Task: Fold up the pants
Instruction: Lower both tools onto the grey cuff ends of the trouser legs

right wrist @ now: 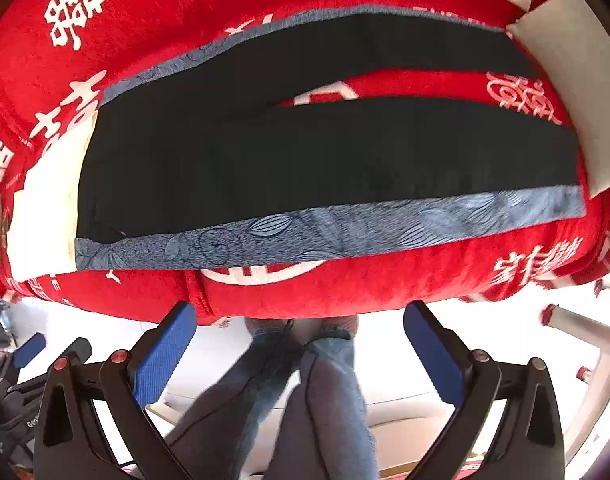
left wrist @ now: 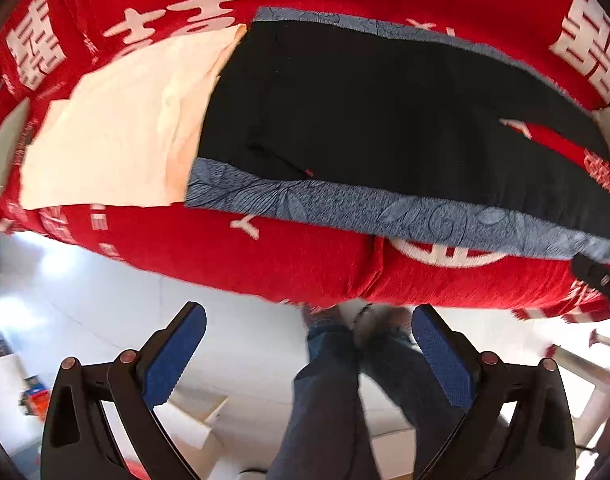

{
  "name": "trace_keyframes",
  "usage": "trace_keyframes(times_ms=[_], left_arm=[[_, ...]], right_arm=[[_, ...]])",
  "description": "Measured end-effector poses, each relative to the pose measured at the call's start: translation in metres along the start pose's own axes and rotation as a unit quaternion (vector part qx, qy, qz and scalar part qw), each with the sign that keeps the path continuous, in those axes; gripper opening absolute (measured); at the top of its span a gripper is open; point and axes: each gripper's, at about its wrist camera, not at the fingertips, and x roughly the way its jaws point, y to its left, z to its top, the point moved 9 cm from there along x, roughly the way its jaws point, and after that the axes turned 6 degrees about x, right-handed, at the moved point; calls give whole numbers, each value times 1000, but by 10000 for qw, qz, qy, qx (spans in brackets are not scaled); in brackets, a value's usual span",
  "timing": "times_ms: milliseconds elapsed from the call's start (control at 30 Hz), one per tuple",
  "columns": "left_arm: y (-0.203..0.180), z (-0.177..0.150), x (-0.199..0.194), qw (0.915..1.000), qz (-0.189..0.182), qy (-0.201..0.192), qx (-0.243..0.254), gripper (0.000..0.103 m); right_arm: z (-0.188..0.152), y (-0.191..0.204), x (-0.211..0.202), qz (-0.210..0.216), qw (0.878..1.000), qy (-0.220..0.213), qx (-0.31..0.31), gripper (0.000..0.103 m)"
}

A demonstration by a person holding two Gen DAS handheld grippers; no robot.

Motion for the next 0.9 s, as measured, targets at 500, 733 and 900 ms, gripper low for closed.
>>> trace_keyframes(times_ms=[500,733,900], left_arm=[[40,30,104,9629,-2115,-167,-1665,91],[37,40,120,9611,-2348,-232,-1435,91],[36,45,124,9569,-2522,-179,-1426,91]], right_arm=[[-18,43,114,3298,9289,675,1542,76],[-18,46,150,4352,8771,634,1930,76],[-5,55,142,4929,8464,296,1994,75]])
